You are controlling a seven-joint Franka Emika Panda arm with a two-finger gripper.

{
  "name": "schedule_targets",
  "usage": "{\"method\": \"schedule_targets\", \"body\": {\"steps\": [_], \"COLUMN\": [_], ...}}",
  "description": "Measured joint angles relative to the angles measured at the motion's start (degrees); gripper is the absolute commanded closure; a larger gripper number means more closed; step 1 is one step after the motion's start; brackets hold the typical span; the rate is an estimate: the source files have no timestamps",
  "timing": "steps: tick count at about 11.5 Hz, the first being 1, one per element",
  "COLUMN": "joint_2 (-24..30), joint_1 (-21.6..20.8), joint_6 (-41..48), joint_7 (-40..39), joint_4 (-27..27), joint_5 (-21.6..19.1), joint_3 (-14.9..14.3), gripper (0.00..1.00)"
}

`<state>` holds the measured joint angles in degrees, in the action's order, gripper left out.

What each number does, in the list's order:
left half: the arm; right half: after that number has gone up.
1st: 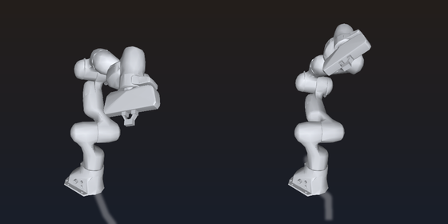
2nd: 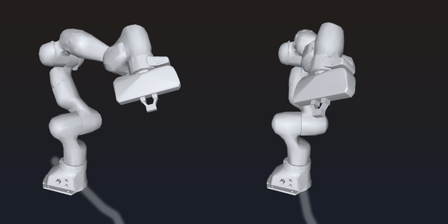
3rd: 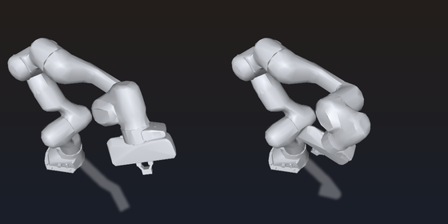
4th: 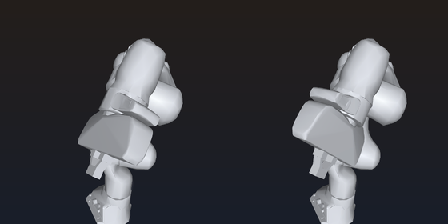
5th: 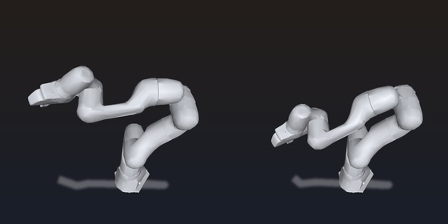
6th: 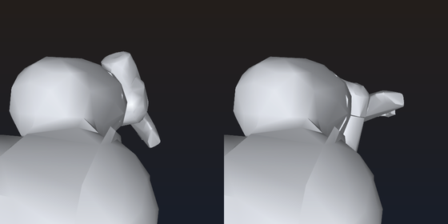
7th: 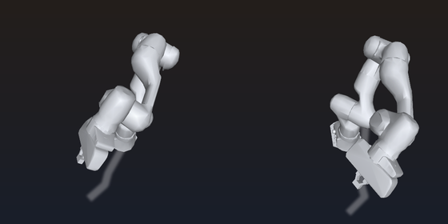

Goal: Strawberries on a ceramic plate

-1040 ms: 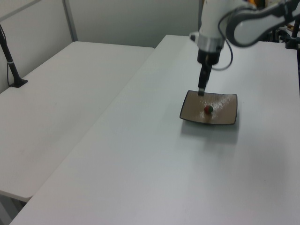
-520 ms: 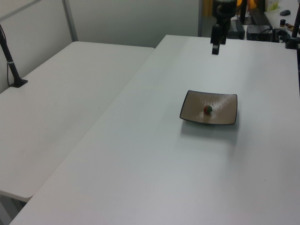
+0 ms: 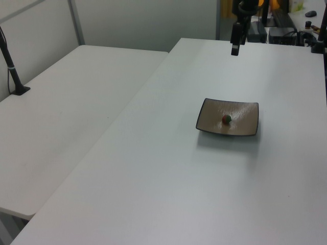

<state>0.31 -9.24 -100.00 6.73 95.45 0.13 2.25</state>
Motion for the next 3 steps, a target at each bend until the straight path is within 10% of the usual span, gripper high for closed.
{"method": "schedule_targets", "body": {"steps": [3], "joint_2": [-0.7], "joint_1": [0.0], "joint_6": [-0.4], "joint_7": [-1.0], "joint_4": [0.0], "joint_5": [0.0], "joint_3": [0.0], "gripper": [0.0]}}
